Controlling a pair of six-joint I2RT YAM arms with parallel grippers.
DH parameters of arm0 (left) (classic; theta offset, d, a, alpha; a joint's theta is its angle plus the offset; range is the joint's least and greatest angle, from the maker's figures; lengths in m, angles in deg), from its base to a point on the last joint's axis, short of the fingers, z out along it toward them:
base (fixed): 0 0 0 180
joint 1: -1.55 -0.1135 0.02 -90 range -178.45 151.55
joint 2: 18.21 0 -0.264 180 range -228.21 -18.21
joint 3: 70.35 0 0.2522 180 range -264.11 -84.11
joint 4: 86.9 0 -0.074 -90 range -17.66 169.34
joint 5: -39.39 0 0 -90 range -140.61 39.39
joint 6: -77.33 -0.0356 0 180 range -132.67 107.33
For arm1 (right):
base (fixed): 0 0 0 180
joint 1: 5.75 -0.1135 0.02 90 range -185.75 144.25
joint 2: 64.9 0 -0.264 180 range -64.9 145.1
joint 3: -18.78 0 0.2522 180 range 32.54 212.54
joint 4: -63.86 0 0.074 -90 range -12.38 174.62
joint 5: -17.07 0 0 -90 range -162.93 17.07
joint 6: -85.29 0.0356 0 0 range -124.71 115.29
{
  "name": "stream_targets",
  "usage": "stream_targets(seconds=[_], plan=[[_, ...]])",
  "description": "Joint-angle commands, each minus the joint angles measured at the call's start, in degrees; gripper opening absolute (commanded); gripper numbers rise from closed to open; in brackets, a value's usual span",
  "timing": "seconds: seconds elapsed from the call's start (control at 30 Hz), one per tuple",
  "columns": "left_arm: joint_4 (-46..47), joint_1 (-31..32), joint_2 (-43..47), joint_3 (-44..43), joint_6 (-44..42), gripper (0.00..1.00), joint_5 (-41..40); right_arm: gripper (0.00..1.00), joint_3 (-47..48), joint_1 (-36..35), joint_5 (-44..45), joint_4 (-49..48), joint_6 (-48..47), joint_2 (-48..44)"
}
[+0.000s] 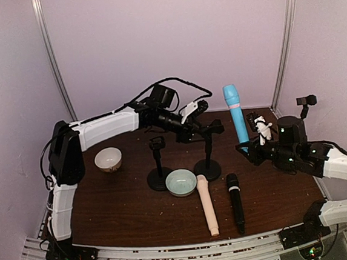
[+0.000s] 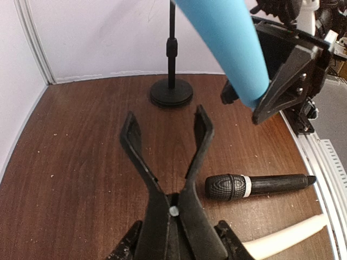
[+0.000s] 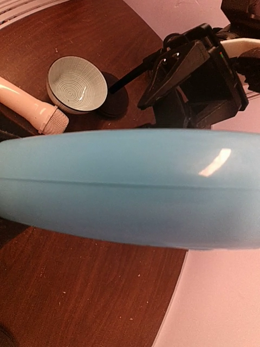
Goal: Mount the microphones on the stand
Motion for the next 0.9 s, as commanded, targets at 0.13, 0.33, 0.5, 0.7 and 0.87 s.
stream_targets(seconds=[0.13,0.33,0.5,0.7,0.87], plan=[[7.58,-0.59,3.63,1.09,-0.33,0.00,6.93,0.00,0.24,0.42,-0.19,-12.26,-2.06,6.23],[8.24,-0.59,3.65,1.50,-0.87,0.00,8.63,0.00,1.18,0.42,-1.81,-15.36,-3.61,10.27],[10.94,-0.71,3.48,1.62,1.60,0.00,12.01,0.00,1.62,0.33,-3.70,-18.29,-3.76,13.90],[11.80,-0.95,2.65,0.05,4.39,0.00,15.83,0.00,2.00,0.33,-5.47,-20.85,-5.01,17.64],[9.78,-0.95,2.74,-1.43,4.24,0.00,17.31,0.00,3.03,0.31,-6.17,-19.57,-8.03,19.19]])
